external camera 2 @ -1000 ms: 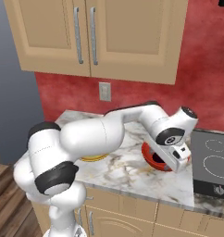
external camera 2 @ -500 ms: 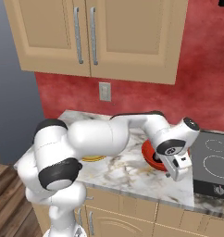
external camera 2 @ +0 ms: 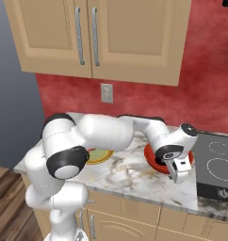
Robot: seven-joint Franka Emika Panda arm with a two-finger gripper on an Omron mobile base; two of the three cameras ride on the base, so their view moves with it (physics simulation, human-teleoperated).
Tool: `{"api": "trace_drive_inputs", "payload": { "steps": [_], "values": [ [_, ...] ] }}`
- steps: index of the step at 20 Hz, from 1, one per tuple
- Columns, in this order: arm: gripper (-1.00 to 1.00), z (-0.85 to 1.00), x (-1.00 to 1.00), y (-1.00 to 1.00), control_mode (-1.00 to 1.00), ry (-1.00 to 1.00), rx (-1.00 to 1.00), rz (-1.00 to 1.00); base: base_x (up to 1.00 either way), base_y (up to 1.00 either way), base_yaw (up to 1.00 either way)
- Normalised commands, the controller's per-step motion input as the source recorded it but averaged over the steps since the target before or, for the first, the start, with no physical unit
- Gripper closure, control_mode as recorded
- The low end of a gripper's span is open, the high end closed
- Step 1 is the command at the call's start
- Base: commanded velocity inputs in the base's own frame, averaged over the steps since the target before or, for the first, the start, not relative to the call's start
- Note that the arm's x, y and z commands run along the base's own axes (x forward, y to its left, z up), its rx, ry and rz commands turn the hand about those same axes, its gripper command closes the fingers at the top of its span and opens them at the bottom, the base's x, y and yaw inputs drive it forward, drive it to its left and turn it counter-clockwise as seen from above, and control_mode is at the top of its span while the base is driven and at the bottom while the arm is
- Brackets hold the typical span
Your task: Place the fish on the plate and place the eggplant on the same plate.
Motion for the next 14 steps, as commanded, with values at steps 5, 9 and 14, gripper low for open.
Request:
{"api": "trace_drive_inputs", "payload": {
  "steps": [5,9,14],
  "values": [
    [-1.00,-0.27,0.15,-0.18,-1.00,0.00,0.00,-0.08,0.00,0.00,0.00],
    [-1.00,-0.25,0.15,-0.22,-1.00,0.01,0.00,-0.07,0.00,0.00,0.00],
    [-1.00,-0.17,0.25,-0.23,-1.00,0.00,0.00,-0.07,0.00,0.00,0.00]
  ]
}}
